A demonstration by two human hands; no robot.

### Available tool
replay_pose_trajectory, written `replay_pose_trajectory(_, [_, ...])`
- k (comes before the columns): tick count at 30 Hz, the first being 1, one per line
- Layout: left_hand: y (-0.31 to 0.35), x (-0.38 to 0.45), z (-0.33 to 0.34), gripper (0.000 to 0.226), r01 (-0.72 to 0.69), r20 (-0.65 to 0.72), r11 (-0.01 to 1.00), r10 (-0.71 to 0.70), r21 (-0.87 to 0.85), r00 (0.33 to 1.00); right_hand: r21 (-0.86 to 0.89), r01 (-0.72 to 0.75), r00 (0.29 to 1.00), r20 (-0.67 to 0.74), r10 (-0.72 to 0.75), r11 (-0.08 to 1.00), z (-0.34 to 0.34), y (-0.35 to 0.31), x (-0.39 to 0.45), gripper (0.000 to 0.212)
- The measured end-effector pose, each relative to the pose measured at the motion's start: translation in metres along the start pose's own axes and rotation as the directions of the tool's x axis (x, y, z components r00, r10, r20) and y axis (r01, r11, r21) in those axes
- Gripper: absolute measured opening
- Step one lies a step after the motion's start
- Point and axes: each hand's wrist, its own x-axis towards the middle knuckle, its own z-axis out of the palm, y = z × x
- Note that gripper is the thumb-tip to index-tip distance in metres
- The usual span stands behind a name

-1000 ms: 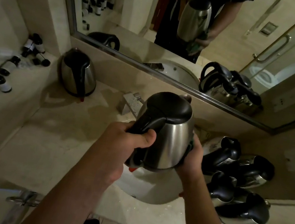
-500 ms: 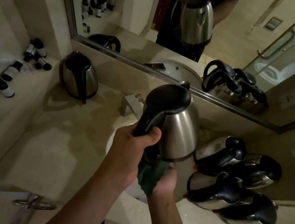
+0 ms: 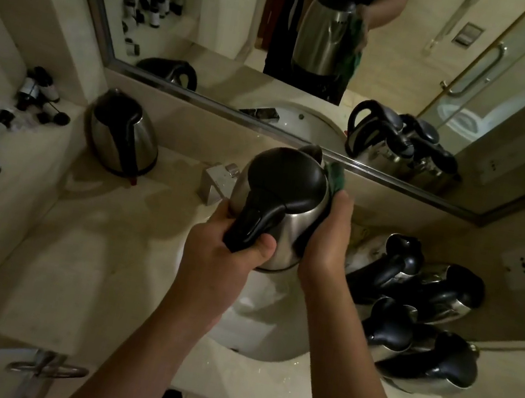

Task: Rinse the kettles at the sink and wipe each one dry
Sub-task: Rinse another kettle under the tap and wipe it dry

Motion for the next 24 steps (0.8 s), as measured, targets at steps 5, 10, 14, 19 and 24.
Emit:
replay_pose_trajectory(5, [0.007, 0.0, -0.014, 0.021, 0.057, 0.079, 0.995, -0.051, -0.081, 0.996, -0.434, 0.661, 0.749, 0.423, -0.51, 0.612, -0.012, -0.013, -0.04, 0.047])
replay_pose_trajectory(10, [0.006, 0.004, -0.022, 0.017, 0.126, 0.093, 0.986, -0.116, -0.107, 0.989, -0.472, 0.76, 0.649, 0.518, -0.557, 0.447, -0.031, 0.014, -0.043, 0.055])
replay_pose_trajectory(14, [0.003, -0.002, -0.015, 0.013, 0.131, 0.078, 0.989, -0.125, -0.069, 0.989, -0.428, 0.409, 0.911, 0.145, -0.386, 0.806, 0.004, -0.011, -0.03, 0.053])
replay_pose_trajectory(19, [0.002, -0.004, -0.02, 0.012, 0.086, 0.045, 0.983, -0.08, -0.16, 0.996, -0.512, 0.856, 0.472, 0.72, -0.508, 0.07, -0.009, -0.001, -0.058, 0.057])
replay_pose_trajectory(24, [-0.001, -0.01, -0.024, 0.027, 0.093, 0.074, 0.981, -0.081, -0.173, 0.994, -0.272, 0.958, 0.28, 0.829, -0.484, 0.088, -0.021, -0.006, -0.064, 0.052])
